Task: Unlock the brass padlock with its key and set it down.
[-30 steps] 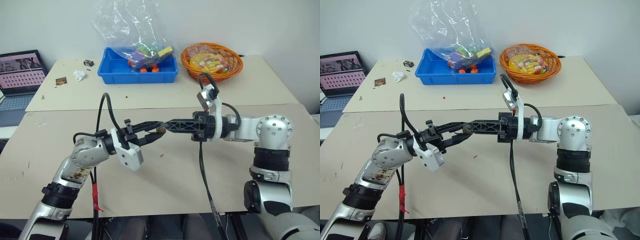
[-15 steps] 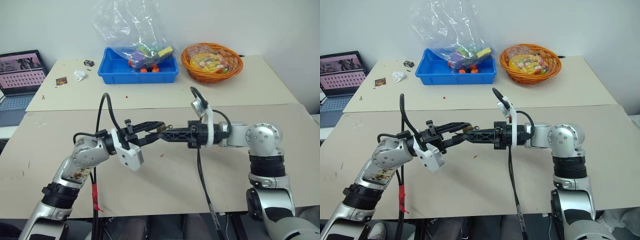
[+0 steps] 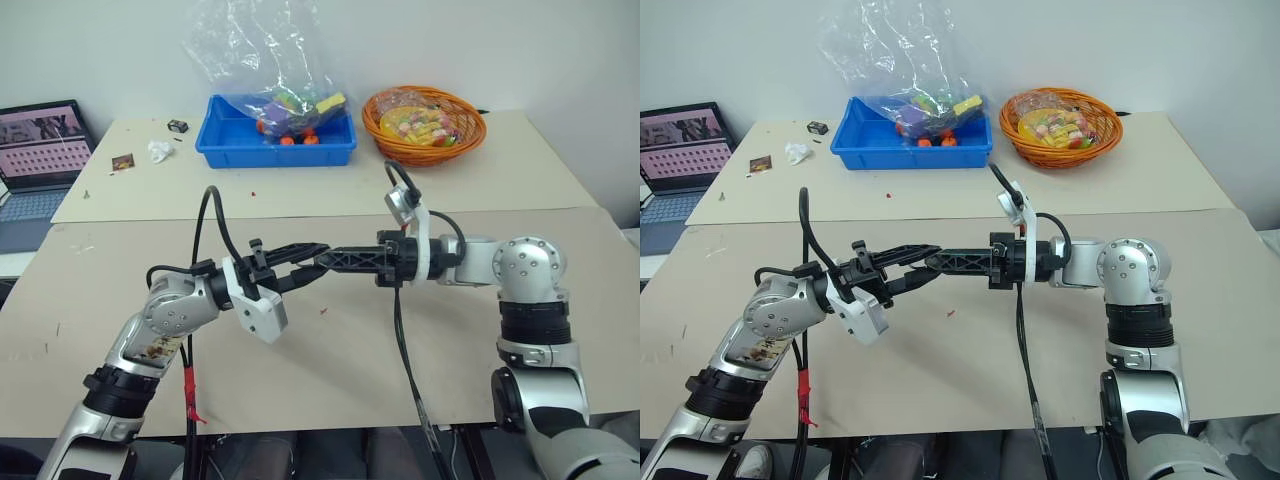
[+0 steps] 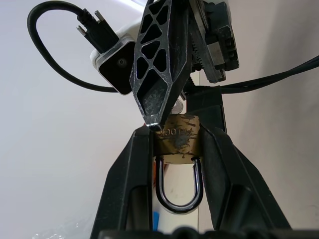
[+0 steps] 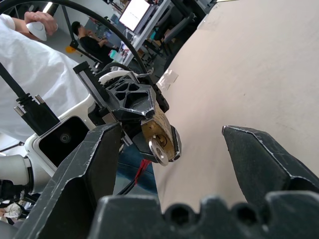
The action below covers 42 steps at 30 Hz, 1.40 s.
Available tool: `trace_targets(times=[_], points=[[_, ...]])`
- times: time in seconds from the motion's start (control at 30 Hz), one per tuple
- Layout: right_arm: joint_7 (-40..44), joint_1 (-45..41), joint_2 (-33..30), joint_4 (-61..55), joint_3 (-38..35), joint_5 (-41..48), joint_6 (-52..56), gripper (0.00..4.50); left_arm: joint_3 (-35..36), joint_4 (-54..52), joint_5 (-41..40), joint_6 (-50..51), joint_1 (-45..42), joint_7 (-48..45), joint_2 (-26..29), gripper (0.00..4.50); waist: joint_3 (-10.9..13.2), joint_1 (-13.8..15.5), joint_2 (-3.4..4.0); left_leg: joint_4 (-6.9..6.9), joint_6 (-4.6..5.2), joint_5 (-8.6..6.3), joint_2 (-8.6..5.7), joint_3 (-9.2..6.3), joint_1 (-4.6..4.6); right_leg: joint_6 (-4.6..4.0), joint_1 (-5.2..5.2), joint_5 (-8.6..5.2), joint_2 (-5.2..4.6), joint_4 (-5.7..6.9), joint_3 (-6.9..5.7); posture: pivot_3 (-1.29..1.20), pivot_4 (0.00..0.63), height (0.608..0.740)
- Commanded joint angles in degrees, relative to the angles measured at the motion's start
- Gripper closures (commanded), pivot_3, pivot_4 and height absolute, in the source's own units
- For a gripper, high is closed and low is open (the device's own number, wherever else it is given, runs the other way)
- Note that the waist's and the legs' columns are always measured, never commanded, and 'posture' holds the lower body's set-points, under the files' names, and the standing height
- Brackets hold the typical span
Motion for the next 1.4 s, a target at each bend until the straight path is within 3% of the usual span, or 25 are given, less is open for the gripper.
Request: trace_targets(times=[0.03,0.07,0.17,0.43,0.93,0.97,1.23,1.4], points=[[1.00,-0.73,-0.27,-1.14,-1.45,1.44,0.14,0.64,0.65,-2.28,-1.03,0.15,-0.20,0.38,0.29,3.67,0.00,0.03,0.00,0.00,0.00,0.00,0.00,0.00,0.00,0.00,0.00,0.00,0.00,0.00,0.00,0.00,0.150,0.740],[1.05,-0.65,-0.28,-1.24,-1.42,1.48,0.18,0.64,0.65,-2.28,-1.04,0.15,-0.20,0.37,0.30,3.67,0.00,0.05,0.00,0.00,0.00,0.00,0.00,0.00,0.00,0.00,0.00,0.00,0.00,0.00,0.00,0.00,0.150,0.740],[1.07,-0.42,-0.30,-1.56,-1.40,1.68,0.40,1.28,0.68,-2.25,-1.00,0.09,-0.23,0.39,0.33,3.67,0.00,0.03,0.00,0.00,0.00,0.00,0.00,0.00,0.00,0.00,0.00,0.00,0.00,0.00,0.00,0.00,0.150,0.740],[0.98,-0.08,-0.35,-2.02,-1.45,1.97,0.73,4.04,0.69,-2.41,-1.06,0.16,-0.19,0.36,0.37,3.67,0.00,0.04,0.00,0.00,0.00,0.00,0.00,0.01,0.00,0.00,0.00,0.00,0.00,0.00,0.00,0.00,0.150,0.740],[0.30,-0.36,0.44,-2.77,-2.15,3.08,1.27,4.10,0.87,-2.82,-1.70,1.18,0.04,0.69,0.37,3.67,0.00,0.04,0.00,0.00,0.00,0.00,0.00,0.01,0.00,0.00,0.00,0.00,0.00,0.00,0.00,0.00,0.150,0.740],[0.31,-0.33,0.48,-2.84,-2.21,3.12,1.30,4.10,0.88,-2.85,-2.48,1.51,0.07,0.58,0.24,3.17,0.00,0.04,0.00,0.00,0.00,0.00,0.00,0.01,0.00,0.00,0.00,0.00,0.00,0.00,0.00,0.00,0.150,0.740],[-0.01,-0.06,0.78,-3.13,-2.89,3.60,1.74,4.10,1.01,-2.90,-1.55,2.28,0.24,0.17,1.08,0.41,0.00,0.01,0.00,0.00,0.00,0.00,0.01,0.03,0.02,0.00,0.00,0.00,0.01,0.01,0.02,0.00,0.150,0.740],[-0.15,0.56,0.37,-3.06,-3.02,3.45,1.23,4.10,2.40,-3.34,-4.84,4.83,0.82,-0.51,2.06,0.41,0.00,0.04,0.00,0.00,0.00,0.00,0.01,0.03,0.02,0.00,0.00,0.00,0.01,0.00,0.03,0.00,0.150,0.740]])
